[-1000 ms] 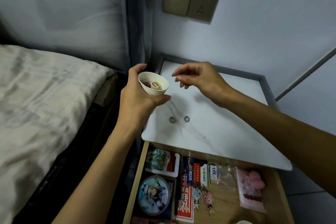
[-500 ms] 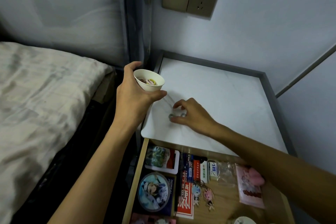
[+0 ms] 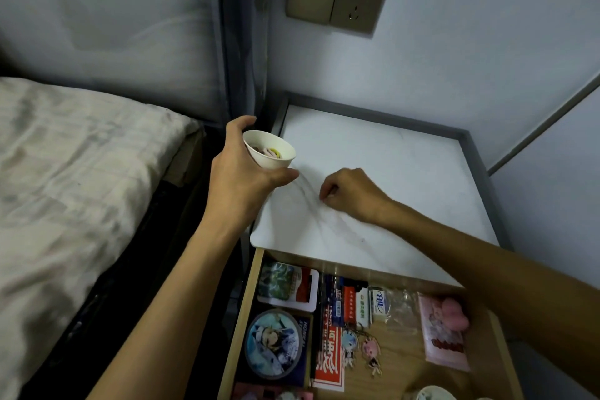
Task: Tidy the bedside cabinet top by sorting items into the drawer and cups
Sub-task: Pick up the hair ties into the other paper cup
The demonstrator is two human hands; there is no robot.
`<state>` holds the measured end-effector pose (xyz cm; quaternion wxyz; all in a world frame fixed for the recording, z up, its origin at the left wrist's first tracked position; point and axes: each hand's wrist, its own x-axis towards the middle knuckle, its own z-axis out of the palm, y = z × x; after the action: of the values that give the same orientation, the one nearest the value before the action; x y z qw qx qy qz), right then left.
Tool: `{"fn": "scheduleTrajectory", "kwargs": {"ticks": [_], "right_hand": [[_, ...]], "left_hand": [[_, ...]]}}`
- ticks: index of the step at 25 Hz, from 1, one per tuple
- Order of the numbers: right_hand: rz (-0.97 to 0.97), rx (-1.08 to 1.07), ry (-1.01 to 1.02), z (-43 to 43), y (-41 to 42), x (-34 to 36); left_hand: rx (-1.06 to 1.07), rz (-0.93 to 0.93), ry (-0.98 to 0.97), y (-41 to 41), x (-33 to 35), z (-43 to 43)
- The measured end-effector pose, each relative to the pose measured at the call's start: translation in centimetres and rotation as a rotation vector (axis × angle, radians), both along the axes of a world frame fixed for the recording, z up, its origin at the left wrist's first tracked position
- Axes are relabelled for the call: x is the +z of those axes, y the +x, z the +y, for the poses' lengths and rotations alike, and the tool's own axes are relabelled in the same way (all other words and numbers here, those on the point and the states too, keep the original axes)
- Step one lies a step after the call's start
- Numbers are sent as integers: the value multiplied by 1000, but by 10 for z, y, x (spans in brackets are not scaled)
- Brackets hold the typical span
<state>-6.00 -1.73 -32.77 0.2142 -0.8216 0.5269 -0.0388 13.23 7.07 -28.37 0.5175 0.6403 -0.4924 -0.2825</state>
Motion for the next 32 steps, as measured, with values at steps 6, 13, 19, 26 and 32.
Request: {"fn": "scheduleTrajectory", "kwargs": {"ticks": [6, 13, 19, 26, 32], "right_hand": [[-676, 3, -41, 11, 25, 83], [-500, 163, -152, 29, 25, 104], [-335, -95, -138, 47, -6, 113], [-89, -189, -171, 98, -53, 106], [-40, -171, -222, 144, -92, 62]], "left_hand": [[-81, -28, 16, -10, -1, 2], [-213, 26, -40, -27, 6, 6], [-343, 102, -45, -47, 11, 18], [-586, 237, 65, -82, 5, 55], [-518, -133, 217, -98, -18, 75]]}}
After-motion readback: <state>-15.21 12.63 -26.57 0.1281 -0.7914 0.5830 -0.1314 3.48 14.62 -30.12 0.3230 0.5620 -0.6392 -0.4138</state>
